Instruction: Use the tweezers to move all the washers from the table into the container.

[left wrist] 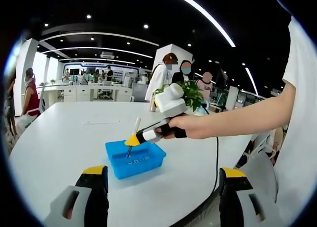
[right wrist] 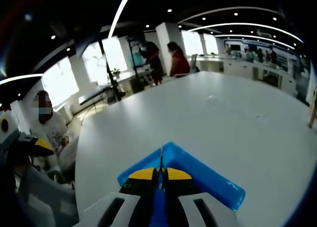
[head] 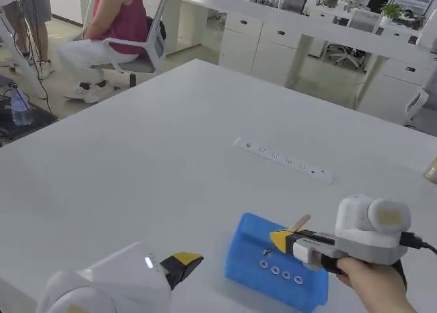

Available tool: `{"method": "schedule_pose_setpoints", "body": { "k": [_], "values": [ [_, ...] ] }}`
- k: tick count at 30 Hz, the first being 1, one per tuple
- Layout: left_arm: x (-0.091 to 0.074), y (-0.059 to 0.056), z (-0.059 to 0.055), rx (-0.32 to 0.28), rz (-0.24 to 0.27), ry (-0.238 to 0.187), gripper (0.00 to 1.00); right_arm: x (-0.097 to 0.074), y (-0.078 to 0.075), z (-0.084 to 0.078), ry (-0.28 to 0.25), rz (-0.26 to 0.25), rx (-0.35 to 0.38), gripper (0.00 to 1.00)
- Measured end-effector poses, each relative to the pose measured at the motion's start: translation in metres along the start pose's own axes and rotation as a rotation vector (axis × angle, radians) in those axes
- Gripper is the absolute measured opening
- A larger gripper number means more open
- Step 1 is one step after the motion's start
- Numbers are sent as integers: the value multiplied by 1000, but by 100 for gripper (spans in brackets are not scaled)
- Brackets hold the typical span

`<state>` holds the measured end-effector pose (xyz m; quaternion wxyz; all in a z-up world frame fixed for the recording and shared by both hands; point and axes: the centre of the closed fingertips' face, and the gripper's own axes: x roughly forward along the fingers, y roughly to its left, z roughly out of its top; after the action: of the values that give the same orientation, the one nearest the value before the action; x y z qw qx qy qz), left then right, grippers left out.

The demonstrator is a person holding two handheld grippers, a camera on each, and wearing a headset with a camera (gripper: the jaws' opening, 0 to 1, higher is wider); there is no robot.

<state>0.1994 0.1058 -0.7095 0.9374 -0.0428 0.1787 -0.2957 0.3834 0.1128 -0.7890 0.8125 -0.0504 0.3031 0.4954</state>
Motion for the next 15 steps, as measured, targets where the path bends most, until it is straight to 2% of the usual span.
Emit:
{"method": "schedule_pose_setpoints", "body": {
  "k": [3,6,15],
  "values": [
    [-1,1,-1,1,2,4,95,11,-1,-5,20,8,9,3],
    [-2,3,-1,-4,7,5,95,19,3,-9,43,14,-13,3],
    [-5,5,-4,-19,18,6,95,27,18,-13,66,19,-52,3]
  ]
}}
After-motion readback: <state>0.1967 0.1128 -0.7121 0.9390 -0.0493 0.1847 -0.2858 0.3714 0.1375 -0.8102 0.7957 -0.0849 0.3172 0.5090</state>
